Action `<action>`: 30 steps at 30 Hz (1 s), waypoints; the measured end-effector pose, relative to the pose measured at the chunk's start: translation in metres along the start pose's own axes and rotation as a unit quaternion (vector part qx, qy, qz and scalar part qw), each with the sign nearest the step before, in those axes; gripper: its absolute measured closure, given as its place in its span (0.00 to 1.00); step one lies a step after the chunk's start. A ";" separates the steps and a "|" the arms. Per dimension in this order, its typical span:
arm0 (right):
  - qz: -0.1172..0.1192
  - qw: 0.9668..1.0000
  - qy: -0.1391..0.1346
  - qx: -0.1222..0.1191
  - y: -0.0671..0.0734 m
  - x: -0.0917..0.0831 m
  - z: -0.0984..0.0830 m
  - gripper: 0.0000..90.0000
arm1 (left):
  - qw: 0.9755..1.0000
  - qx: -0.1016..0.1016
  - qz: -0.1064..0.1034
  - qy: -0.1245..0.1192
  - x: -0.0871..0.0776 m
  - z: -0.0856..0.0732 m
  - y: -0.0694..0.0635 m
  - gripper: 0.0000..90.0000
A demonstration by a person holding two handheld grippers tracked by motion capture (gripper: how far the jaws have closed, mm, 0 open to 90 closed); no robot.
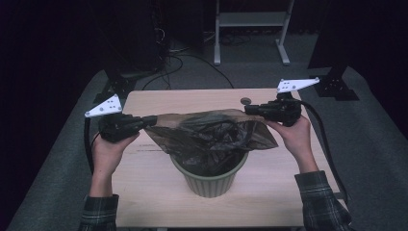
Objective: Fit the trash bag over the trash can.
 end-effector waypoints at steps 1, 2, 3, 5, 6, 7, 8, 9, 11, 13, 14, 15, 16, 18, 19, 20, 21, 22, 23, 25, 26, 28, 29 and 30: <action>-0.004 1.000 -0.002 -0.001 -0.001 -0.002 0.001 1.00 | 1.000 0.001 0.002 0.000 0.001 0.001 0.000 1.00; -0.009 1.000 -0.001 -0.003 -0.003 -0.003 0.002 1.00 | 1.000 0.002 0.003 0.002 0.002 0.001 0.001 1.00; -0.018 1.000 -0.001 -0.004 -0.004 -0.004 0.003 1.00 | 1.000 0.002 0.006 0.003 0.004 0.002 0.002 1.00; -0.021 1.000 -0.002 -0.002 -0.008 -0.005 0.004 1.00 | 1.000 0.002 0.008 0.007 0.010 0.002 0.006 1.00; -0.029 1.000 0.001 -0.002 -0.010 -0.004 0.003 1.00 | 1.000 0.001 0.008 0.011 0.013 0.002 0.008 1.00; -0.031 0.999 0.003 0.000 -0.012 -0.003 0.003 1.00 | 1.000 0.001 0.008 0.011 0.013 0.002 0.008 1.00; -0.036 0.999 0.006 0.000 -0.014 -0.002 0.001 1.00 | 1.000 0.001 0.011 0.016 0.019 0.002 0.011 1.00; -0.040 0.999 0.007 0.000 -0.015 -0.001 0.000 1.00 | 1.000 0.002 0.015 0.020 0.024 0.001 0.014 1.00; -0.053 0.999 0.013 0.001 -0.020 0.002 -0.005 1.00 | 0.999 0.003 0.021 0.027 0.031 -0.001 0.017 1.00; -0.070 0.997 0.018 -0.001 -0.025 0.006 -0.010 1.00 | 0.999 0.000 0.027 0.036 0.039 -0.006 0.022 1.00; -0.078 0.997 0.021 0.002 -0.027 0.007 -0.014 1.00 | 0.999 -0.001 0.031 0.041 0.043 -0.009 0.025 1.00; -0.080 0.997 0.020 0.005 -0.030 0.009 -0.017 1.00 | 0.998 -0.004 0.031 0.046 0.047 -0.013 0.027 1.00; -0.084 0.996 0.021 0.008 -0.032 0.011 -0.021 1.00 | 0.998 -0.007 0.032 0.049 0.051 -0.016 0.029 1.00; -0.089 0.996 0.029 0.014 -0.036 0.014 -0.030 1.00 | 0.998 -0.010 0.031 0.057 0.058 -0.025 0.033 1.00; -0.091 0.995 0.032 0.015 -0.037 0.016 -0.034 1.00 | 0.998 -0.016 0.027 0.058 0.061 -0.030 0.034 1.00; -0.092 0.995 0.034 0.015 -0.038 0.018 -0.039 1.00 | 0.998 -0.018 0.025 0.059 0.063 -0.033 0.035 1.00; -0.091 0.995 0.036 0.016 -0.039 0.020 -0.042 1.00 | 0.998 -0.024 0.021 0.060 0.066 -0.037 0.036 1.00; -0.089 0.995 0.040 0.019 -0.039 0.022 -0.047 1.00 | 0.998 -0.026 0.019 0.062 0.068 -0.040 0.036 1.00; -0.089 0.995 0.040 0.019 -0.039 0.022 -0.047 1.00 | 0.998 -0.026 0.019 0.062 0.068 -0.040 0.036 1.00; -0.088 0.994 0.055 0.022 -0.038 0.031 -0.060 1.00 | 0.996 -0.029 0.018 0.078 0.076 -0.052 0.036 1.00; -0.088 0.994 0.061 0.022 -0.038 0.034 -0.064 1.00 | 0.996 -0.031 0.016 0.082 0.078 -0.056 0.036 1.00; -0.085 0.994 0.070 0.028 -0.037 0.040 -0.073 1.00 | 0.995 -0.033 0.016 0.091 0.082 -0.063 0.037 1.00; -0.085 0.994 0.070 0.028 -0.037 0.040 -0.073 1.00 | 0.995 -0.033 0.016 0.091 0.082 -0.063 0.037 1.00; -0.084 0.993 0.078 0.030 -0.036 0.045 -0.082 1.00 | 0.994 -0.038 0.015 0.097 0.084 -0.070 0.037 1.00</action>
Point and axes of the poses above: each handheld gripper's, and its own axes: x roughly forward along the jaws, z roughly out of its top, y roughly to its left, the point moved 6 cm from there along x, roughly forward along the jaws, and after that the axes turned 4 degrees about -x, right-handed, at the moved point
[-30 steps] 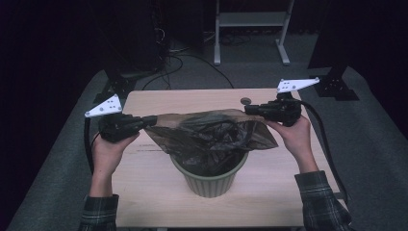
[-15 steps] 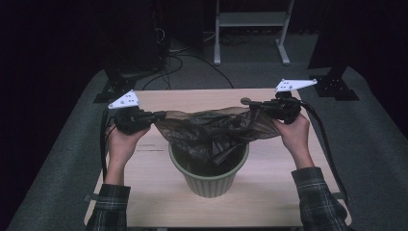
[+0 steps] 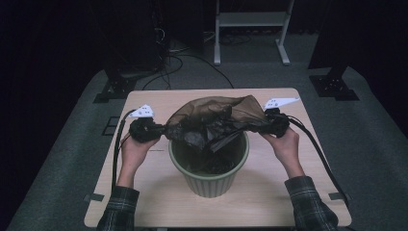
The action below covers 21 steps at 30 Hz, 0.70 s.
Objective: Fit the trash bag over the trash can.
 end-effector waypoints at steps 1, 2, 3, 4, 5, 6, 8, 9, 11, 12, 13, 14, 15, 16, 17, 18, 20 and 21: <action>0.001 1.000 0.001 0.001 0.000 0.002 -0.002 1.00 | 1.000 -0.003 -0.001 0.003 0.001 -0.003 0.001 1.00; 0.001 1.000 0.006 0.002 0.001 0.005 -0.006 1.00 | 1.000 -0.005 -0.001 0.006 0.002 -0.006 0.002 1.00; 0.002 1.000 0.008 0.003 0.001 0.007 -0.009 1.00 | 1.000 -0.007 -0.001 0.008 0.003 -0.009 0.003 1.00; 0.004 1.000 0.011 0.004 0.001 0.009 -0.012 1.00 | 1.000 -0.008 -0.002 0.012 0.003 -0.012 0.004 1.00; 0.004 1.000 0.011 0.004 0.001 0.009 -0.012 1.00 | 1.000 -0.008 -0.002 0.012 0.003 -0.012 0.004 1.00; 0.004 1.000 0.012 0.004 0.001 0.011 -0.015 1.00 | 1.000 -0.011 -0.002 0.016 0.005 -0.016 0.005 1.00; 0.007 1.000 0.019 0.010 0.002 0.014 -0.023 1.00 | 1.000 -0.016 0.002 0.027 0.006 -0.023 0.007 1.00; 0.008 1.000 0.020 0.011 0.002 0.015 -0.025 1.00 | 0.999 -0.016 0.005 0.031 0.007 -0.026 0.007 1.00; 0.008 1.000 0.023 0.014 0.002 0.016 -0.028 1.00 | 0.999 -0.019 0.006 0.035 0.007 -0.030 0.009 1.00; 0.007 1.000 0.024 0.013 0.002 0.016 -0.030 1.00 | 0.999 -0.019 0.008 0.037 0.007 -0.031 0.009 1.00; 0.006 1.000 0.024 0.014 0.002 0.016 -0.031 1.00 | 0.999 -0.019 0.008 0.037 0.007 -0.031 0.009 1.00; 0.006 1.000 0.023 0.014 0.001 0.015 -0.032 1.00 | 0.999 -0.023 0.007 0.039 0.006 -0.034 0.010 1.00; 0.006 1.000 0.024 0.015 0.001 0.015 -0.032 1.00 | 0.999 -0.024 0.008 0.039 0.006 -0.034 0.010 1.00; 0.006 1.000 0.024 0.016 0.001 0.014 -0.033 1.00 | 0.999 -0.023 0.007 0.039 0.005 -0.034 0.010 1.00; 0.008 1.000 0.022 0.016 0.001 0.014 -0.033 1.00 | 0.999 -0.023 0.007 0.036 0.004 -0.034 0.010 1.00; 0.009 1.000 0.020 0.014 0.001 0.014 -0.033 0.99 | 0.999 -0.022 0.006 0.032 0.003 -0.033 0.010 1.00; 0.006 1.000 0.015 0.017 0.000 0.011 -0.031 0.84 | 0.999 -0.029 0.003 0.014 -0.002 -0.029 0.010 0.92; 0.009 1.000 0.012 0.023 -0.001 0.009 -0.029 0.80 | 0.999 -0.034 -0.001 0.006 -0.006 -0.026 0.010 0.88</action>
Point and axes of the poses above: each handheld gripper's, and its own axes: x roughly forward along the jaws, z roughly out of its top, y roughly to its left, the point moved 6 cm from there along x, roughly forward along the jaws, and after that the axes turned 4 degrees about -x, right-handed, at the moved point
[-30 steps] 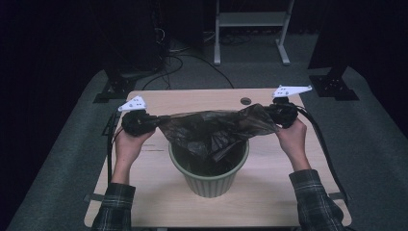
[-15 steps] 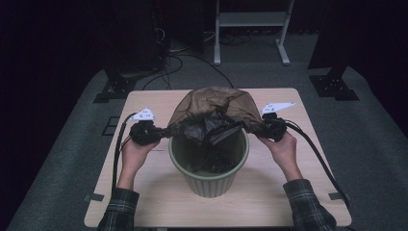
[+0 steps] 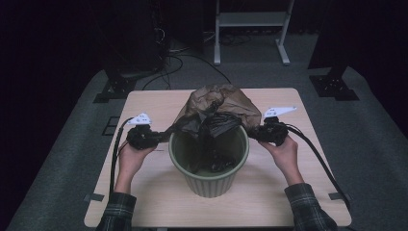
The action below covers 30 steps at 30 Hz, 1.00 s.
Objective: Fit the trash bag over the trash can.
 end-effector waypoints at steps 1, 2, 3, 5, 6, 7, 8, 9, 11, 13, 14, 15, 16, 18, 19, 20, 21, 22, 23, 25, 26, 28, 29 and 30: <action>-0.007 1.000 -0.007 0.000 -0.002 -0.004 0.002 0.75 | 1.000 -0.001 0.002 -0.004 -0.002 0.002 0.000 0.82; -0.010 1.000 -0.010 0.000 -0.003 -0.006 0.004 0.73 | 1.000 -0.003 0.005 -0.007 -0.006 0.004 0.001 0.77; -0.015 1.000 -0.016 0.002 -0.005 -0.012 0.006 0.70 | 1.000 -0.004 0.006 -0.009 -0.009 0.005 0.000 0.73; -0.028 0.999 -0.027 0.002 -0.009 -0.022 0.010 0.67 | 1.000 -0.003 0.006 -0.015 -0.016 0.008 0.001 0.69; -0.029 0.999 -0.032 0.004 -0.011 -0.026 0.012 0.66 | 1.000 -0.003 0.005 -0.018 -0.019 0.009 0.000 0.68; -0.034 0.999 -0.040 0.006 -0.014 -0.034 0.016 0.65 | 1.000 -0.002 0.005 -0.018 -0.021 0.010 0.000 0.67; -0.039 0.998 -0.047 0.007 -0.017 -0.039 0.019 0.65 | 1.000 -0.002 0.005 -0.018 -0.021 0.010 0.000 0.67; -0.041 0.997 -0.062 0.012 -0.020 -0.048 0.024 0.65 | 1.000 0.000 0.005 -0.020 -0.024 0.011 0.000 0.67; -0.044 0.996 -0.080 0.018 -0.025 -0.061 0.032 0.64 | 1.000 0.001 0.005 -0.021 -0.025 0.012 -0.001 0.67; -0.039 0.993 -0.109 0.023 -0.029 -0.076 0.047 0.61 | 1.000 0.002 0.003 -0.022 -0.026 0.012 -0.001 0.67; -0.033 0.992 -0.118 0.024 -0.029 -0.079 0.052 0.60 | 1.000 0.003 0.003 -0.022 -0.025 0.013 -0.002 0.67; -0.026 0.991 -0.127 0.025 -0.029 -0.082 0.057 0.58 | 1.000 0.003 0.002 -0.021 -0.025 0.013 -0.002 0.67; -0.019 0.990 -0.135 0.025 -0.028 -0.084 0.063 0.57 | 1.000 0.004 0.002 -0.021 -0.025 0.013 -0.002 0.67; -0.003 0.990 -0.143 0.021 -0.024 -0.083 0.075 0.54 | 1.000 0.004 0.001 -0.022 -0.024 0.013 -0.002 0.67; 0.001 0.990 -0.143 0.016 -0.023 -0.080 0.081 0.52 | 1.000 0.003 0.000 -0.022 -0.023 0.013 -0.003 0.67; 0.004 0.990 -0.140 0.014 -0.022 -0.078 0.084 0.52 | 1.000 0.003 -0.001 -0.021 -0.023 0.013 -0.003 0.67; 0.010 0.991 -0.135 0.009 -0.020 -0.072 0.088 0.52 | 1.000 0.002 -0.002 -0.022 -0.023 0.013 -0.003 0.67; 0.011 0.991 -0.133 0.010 -0.020 -0.068 0.090 0.52 | 1.000 0.002 -0.003 -0.022 -0.023 0.013 -0.003 0.67; 0.015 0.992 -0.128 0.010 -0.020 -0.063 0.092 0.52 | 1.000 0.002 -0.004 -0.023 -0.023 0.013 -0.003 0.67; 0.023 0.992 -0.125 0.012 -0.021 -0.055 0.094 0.54 | 1.000 0.002 -0.008 -0.025 -0.023 0.014 -0.004 0.67; 0.033 0.992 -0.122 0.018 -0.021 -0.051 0.094 0.62 | 1.000 0.002 -0.009 -0.027 -0.024 0.014 -0.004 0.66; 0.045 0.992 -0.112 0.022 -0.020 -0.044 0.093 0.77 | 1.000 0.002 -0.010 -0.029 -0.025 0.014 -0.004 0.60; 0.051 0.993 -0.103 0.020 -0.018 -0.041 0.092 0.89 | 0.999 -0.002 -0.009 -0.033 -0.027 0.015 -0.002 0.54; 0.050 0.994 -0.098 0.019 -0.018 -0.040 0.092 0.95 | 0.999 -0.002 -0.009 -0.033 -0.027 0.015 -0.002 0.51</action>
Point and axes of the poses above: each handheld gripper's, and its own axes: x roughly forward along the jaws, z roughly out of its top, y roughly to its left, the point moved 6 cm from there along x, roughly forward along the jaws, and after that the axes turned 4 degrees about -x, right-handed, at the moved point
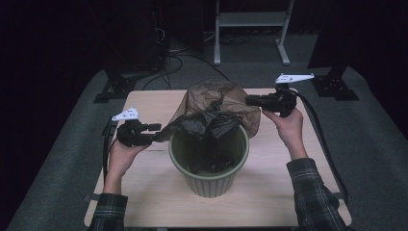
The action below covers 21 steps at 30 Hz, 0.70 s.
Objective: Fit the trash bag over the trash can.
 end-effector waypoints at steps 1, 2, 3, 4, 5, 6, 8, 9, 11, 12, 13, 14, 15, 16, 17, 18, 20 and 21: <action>-0.001 1.000 0.003 -0.006 0.001 0.001 -0.001 1.00 | 1.000 -0.002 0.002 0.002 -0.004 0.002 0.001 0.45; -0.001 1.000 0.004 -0.007 0.002 0.000 -0.001 1.00 | 1.000 -0.002 0.002 0.003 -0.006 0.004 0.002 0.40; 0.000 1.000 0.004 -0.005 0.003 0.000 -0.001 1.00 | 1.000 0.000 0.002 0.001 -0.009 0.006 0.002 0.37; -0.001 1.000 0.004 -0.009 0.004 -0.001 0.000 1.00 | 1.000 0.002 0.001 -0.003 -0.013 0.010 0.002 0.33; -0.002 1.000 0.004 -0.012 0.005 -0.003 0.000 1.00 | 1.000 0.004 -0.001 -0.009 -0.017 0.014 0.001 0.30; 0.000 1.000 0.002 -0.014 0.006 -0.004 0.000 1.00 | 1.000 0.007 -0.002 -0.016 -0.022 0.021 0.000 0.28; 0.001 1.000 0.000 -0.020 0.008 -0.006 0.002 1.00 | 1.000 0.011 -0.001 -0.018 -0.025 0.025 0.000 0.26; 0.005 1.000 -0.002 -0.023 0.010 -0.007 0.002 1.00 | 0.999 0.020 -0.005 -0.027 -0.030 0.039 -0.003 0.26; 0.008 1.000 -0.002 -0.029 0.013 -0.009 0.003 1.00 | 0.999 0.032 -0.008 -0.029 -0.031 0.052 -0.007 0.26; 0.010 1.000 -0.003 -0.030 0.014 -0.009 0.004 1.00 | 0.999 0.036 -0.016 -0.027 -0.030 0.058 -0.009 0.26; 0.012 0.999 -0.005 -0.034 0.016 -0.010 0.004 1.00 | 0.999 0.039 -0.022 -0.030 -0.028 0.064 -0.012 0.26; 0.013 0.999 -0.005 -0.036 0.017 -0.011 0.004 1.00 | 0.998 0.042 -0.029 -0.028 -0.025 0.071 -0.015 0.26; 0.016 0.999 -0.005 -0.038 0.019 -0.012 0.005 1.00 | 0.998 0.046 -0.032 -0.029 -0.023 0.074 -0.017 0.26; 0.016 0.999 -0.005 -0.038 0.019 -0.012 0.005 1.00 | 0.998 0.046 -0.032 -0.029 -0.023 0.074 -0.017 0.26; 0.018 0.999 -0.008 -0.043 0.022 -0.014 0.005 1.00 | 0.998 0.052 -0.038 -0.024 -0.013 0.083 -0.021 0.26; 0.020 0.999 -0.007 -0.045 0.023 -0.014 0.006 1.00 | 0.998 0.053 -0.040 -0.024 -0.009 0.086 -0.021 0.26; 0.021 0.999 -0.006 -0.050 0.024 -0.015 0.006 1.00 | 0.997 0.053 -0.055 -0.023 0.000 0.094 -0.024 0.26; 0.021 0.998 -0.005 -0.051 0.026 -0.015 0.006 1.00 | 0.996 0.055 -0.061 -0.023 0.005 0.097 -0.026 0.26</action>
Point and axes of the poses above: each handheld gripper's, and its own axes: x roughly forward along the jaws, z roughly out of its top, y roughly to its left, the point moved 6 cm from there along x, roughly forward along the jaws, and after that the axes turned 4 degrees about -x, right-handed, at the moved point
